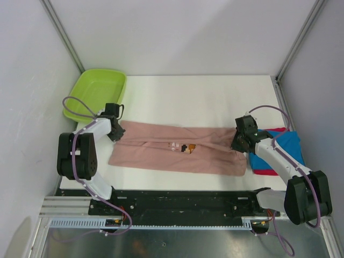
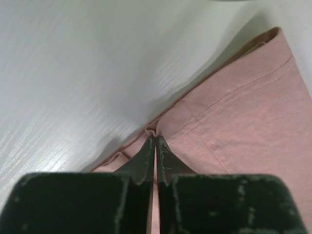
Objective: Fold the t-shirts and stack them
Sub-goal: Fold the other side of the tshirt into a rectangle
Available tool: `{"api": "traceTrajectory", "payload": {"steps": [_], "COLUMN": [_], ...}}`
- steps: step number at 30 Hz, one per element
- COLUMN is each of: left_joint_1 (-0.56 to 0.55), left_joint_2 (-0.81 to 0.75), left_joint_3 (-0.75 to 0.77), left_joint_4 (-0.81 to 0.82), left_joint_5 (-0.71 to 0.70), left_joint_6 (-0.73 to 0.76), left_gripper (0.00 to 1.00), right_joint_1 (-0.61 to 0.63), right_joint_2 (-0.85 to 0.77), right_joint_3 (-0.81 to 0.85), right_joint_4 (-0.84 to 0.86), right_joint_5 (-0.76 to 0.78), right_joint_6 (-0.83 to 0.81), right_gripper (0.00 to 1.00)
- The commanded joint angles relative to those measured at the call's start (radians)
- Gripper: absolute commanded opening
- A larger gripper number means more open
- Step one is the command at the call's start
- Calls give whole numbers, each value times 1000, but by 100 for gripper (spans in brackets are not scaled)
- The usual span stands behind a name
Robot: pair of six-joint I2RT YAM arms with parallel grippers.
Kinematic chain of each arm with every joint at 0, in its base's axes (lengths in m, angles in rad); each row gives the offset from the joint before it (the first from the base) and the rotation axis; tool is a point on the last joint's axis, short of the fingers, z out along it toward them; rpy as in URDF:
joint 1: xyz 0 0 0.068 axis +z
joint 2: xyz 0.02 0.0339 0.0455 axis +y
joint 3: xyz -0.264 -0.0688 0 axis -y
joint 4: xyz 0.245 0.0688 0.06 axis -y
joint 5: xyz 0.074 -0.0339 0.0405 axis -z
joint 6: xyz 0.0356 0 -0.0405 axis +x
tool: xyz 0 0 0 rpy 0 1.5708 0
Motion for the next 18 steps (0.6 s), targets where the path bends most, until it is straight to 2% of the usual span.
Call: {"api": "traceTrajectory", "payload": {"steps": [1, 18], "left_joint_1": [10, 15], "left_joint_2": [-30, -162], "left_joint_3": [12, -15], "left_joint_4": [12, 12], "left_joint_5": [-41, -71], "left_joint_6": [-16, -1], "left_gripper": [2, 0], "right_joint_1": [6, 4], "right_joint_2": [-11, -79], "right_joint_3": [-1, 0], "right_joint_4": [12, -24], "right_joint_5": [24, 52], "right_joint_6": [13, 17], "right_gripper": [0, 0]}}
